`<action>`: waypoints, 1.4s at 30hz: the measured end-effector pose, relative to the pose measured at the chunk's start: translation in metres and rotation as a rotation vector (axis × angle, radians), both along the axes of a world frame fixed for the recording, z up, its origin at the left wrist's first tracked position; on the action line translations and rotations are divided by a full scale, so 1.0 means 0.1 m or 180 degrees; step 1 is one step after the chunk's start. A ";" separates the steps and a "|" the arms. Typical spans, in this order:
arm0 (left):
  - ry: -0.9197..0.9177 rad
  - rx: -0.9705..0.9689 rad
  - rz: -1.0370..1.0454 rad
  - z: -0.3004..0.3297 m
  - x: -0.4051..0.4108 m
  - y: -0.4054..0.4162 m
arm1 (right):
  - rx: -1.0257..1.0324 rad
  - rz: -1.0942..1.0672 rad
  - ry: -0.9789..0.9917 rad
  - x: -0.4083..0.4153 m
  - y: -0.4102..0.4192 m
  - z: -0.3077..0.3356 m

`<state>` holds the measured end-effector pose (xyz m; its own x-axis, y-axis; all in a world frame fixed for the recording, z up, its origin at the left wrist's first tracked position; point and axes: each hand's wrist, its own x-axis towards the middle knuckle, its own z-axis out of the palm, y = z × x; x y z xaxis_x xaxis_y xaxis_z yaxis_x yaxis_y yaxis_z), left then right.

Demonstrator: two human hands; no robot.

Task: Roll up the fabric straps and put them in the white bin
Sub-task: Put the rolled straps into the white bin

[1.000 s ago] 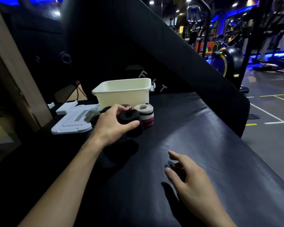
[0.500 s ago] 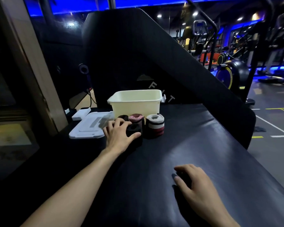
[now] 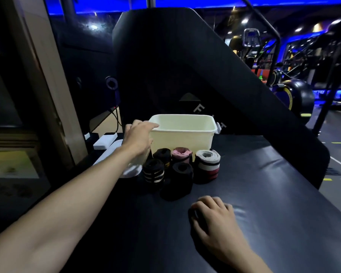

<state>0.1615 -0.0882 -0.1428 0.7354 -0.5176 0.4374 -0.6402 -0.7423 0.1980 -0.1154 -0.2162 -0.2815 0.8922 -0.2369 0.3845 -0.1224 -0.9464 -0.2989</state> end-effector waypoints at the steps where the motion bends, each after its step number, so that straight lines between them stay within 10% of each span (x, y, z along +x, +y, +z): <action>1: 0.0047 0.0021 -0.0012 0.00 0.11 -0.03 | 0.0004 -0.0010 -0.0072 0.02 -0.01 -0.04; 12: -0.0553 -0.0098 0.0024 0.33 0.37 -0.07 | 0.0009 -0.0100 -0.0327 0.13 -0.12 -0.12; 24: -0.1070 -0.0501 0.0343 0.99 -0.81 2.45 | 0.1025 -0.0175 -0.0611 0.08 -0.04 0.38; 34: -0.0287 -0.0063 0.0254 0.24 -1.51 3.47 | 0.0111 0.0015 0.0691 0.72 0.01 1.05; 42: 0.0136 0.0134 -0.0105 0.07 -1.53 3.79 | 0.0282 -0.0076 0.0444 0.84 0.10 1.13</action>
<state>0.0085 0.2912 -0.1356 0.7352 -0.5592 0.3832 -0.6561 -0.7291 0.1947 -0.0312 -0.2060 -0.1682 0.9292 -0.2861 0.2339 -0.1907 -0.9134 -0.3596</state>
